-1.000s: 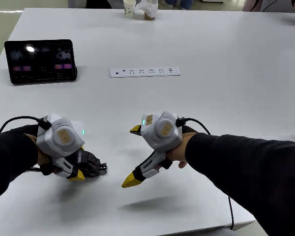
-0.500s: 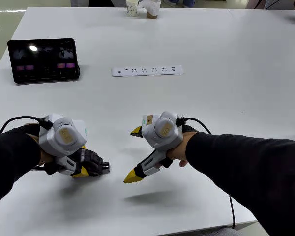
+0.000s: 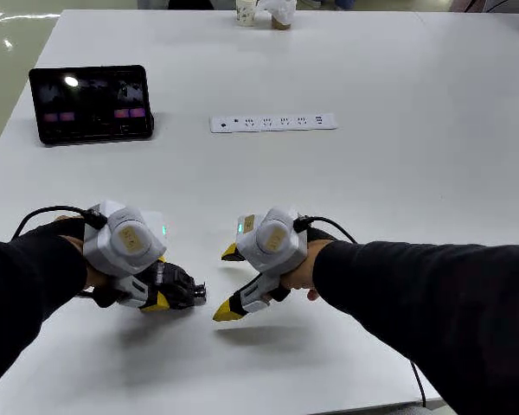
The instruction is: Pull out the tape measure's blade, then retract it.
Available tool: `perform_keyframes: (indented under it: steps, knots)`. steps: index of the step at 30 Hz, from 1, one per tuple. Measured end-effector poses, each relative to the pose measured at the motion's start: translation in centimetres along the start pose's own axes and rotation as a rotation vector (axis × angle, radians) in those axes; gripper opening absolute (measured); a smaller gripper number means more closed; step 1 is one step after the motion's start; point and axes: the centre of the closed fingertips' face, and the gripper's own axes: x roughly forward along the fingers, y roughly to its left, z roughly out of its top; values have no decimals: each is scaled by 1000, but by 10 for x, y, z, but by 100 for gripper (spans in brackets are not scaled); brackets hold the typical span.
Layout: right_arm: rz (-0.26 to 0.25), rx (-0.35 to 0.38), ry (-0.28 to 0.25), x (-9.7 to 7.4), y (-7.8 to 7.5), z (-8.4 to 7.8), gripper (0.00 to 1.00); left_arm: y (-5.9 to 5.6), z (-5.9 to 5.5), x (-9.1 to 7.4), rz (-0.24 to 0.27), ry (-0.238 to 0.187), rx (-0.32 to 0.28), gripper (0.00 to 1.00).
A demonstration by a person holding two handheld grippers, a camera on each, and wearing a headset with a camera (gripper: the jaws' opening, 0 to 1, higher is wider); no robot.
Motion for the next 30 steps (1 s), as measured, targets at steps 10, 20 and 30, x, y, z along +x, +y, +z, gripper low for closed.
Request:
perform_keyframes:
  steps: [10, 20, 30]
  knots:
    - [7, -29, 3, 12, 5, 7, 45, 0, 1, 0, -2, -3, -2, 32]
    - [-8, -83, 27, 23, -1, 8, 27, 2, -1, 2, -7, -5, -2, 32]
    - [16, -120, 37, 28, 2, 10, 15, 2, -1, 3, -9, -8, 1, 32]
